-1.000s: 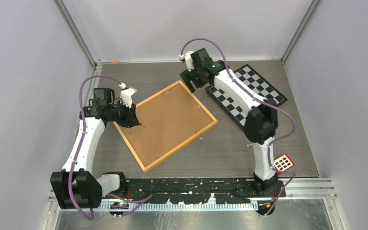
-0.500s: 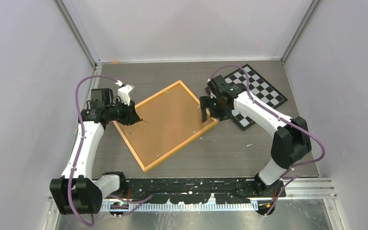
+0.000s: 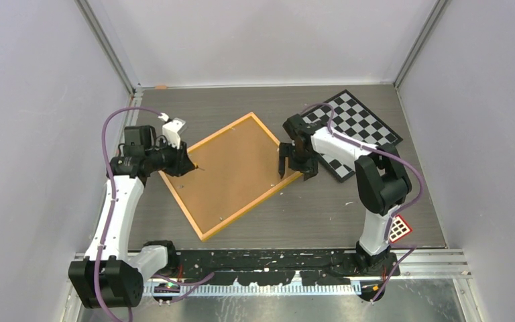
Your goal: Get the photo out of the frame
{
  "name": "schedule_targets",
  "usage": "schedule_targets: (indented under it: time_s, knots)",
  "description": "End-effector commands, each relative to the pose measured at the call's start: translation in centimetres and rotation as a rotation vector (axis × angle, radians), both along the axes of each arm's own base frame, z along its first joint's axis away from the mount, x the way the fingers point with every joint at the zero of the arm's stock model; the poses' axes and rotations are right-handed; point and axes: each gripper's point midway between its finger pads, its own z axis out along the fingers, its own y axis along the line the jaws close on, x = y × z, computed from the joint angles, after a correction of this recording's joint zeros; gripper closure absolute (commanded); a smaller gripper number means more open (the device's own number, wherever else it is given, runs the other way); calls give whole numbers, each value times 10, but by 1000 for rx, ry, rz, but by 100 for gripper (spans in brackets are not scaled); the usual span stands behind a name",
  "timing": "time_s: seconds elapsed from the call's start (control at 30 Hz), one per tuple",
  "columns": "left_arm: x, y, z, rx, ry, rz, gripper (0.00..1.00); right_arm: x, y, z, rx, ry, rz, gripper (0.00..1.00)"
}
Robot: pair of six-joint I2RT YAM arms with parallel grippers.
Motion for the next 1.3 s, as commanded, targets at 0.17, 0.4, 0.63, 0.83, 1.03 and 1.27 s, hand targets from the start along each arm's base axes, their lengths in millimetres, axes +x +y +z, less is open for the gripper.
schedule_targets:
  time_s: [0.17, 0.4, 0.63, 0.83, 1.03, 1.27]
  knots:
    - [-2, 5, 16, 16, -29, 29, 100, 34, -2, -22, 15, -9, -179, 24]
    - [1, 8, 19, 35, -31, 36, 100, 55, -21, -36, -110, -40, -90, 58]
    - [-1, 13, 20, 70, -32, 29, 100, 95, -44, -41, -169, -30, 1, 91]
    - [-4, 11, 18, 74, -25, 0, 100, 145, -30, -35, -114, -87, 112, 99]
    - [-9, 8, 13, 82, -18, -63, 100, 189, -5, -19, -51, -170, 146, 99]
    - [-14, 9, 5, 114, -22, -107, 100, 204, 11, 13, 14, -256, 136, 56]
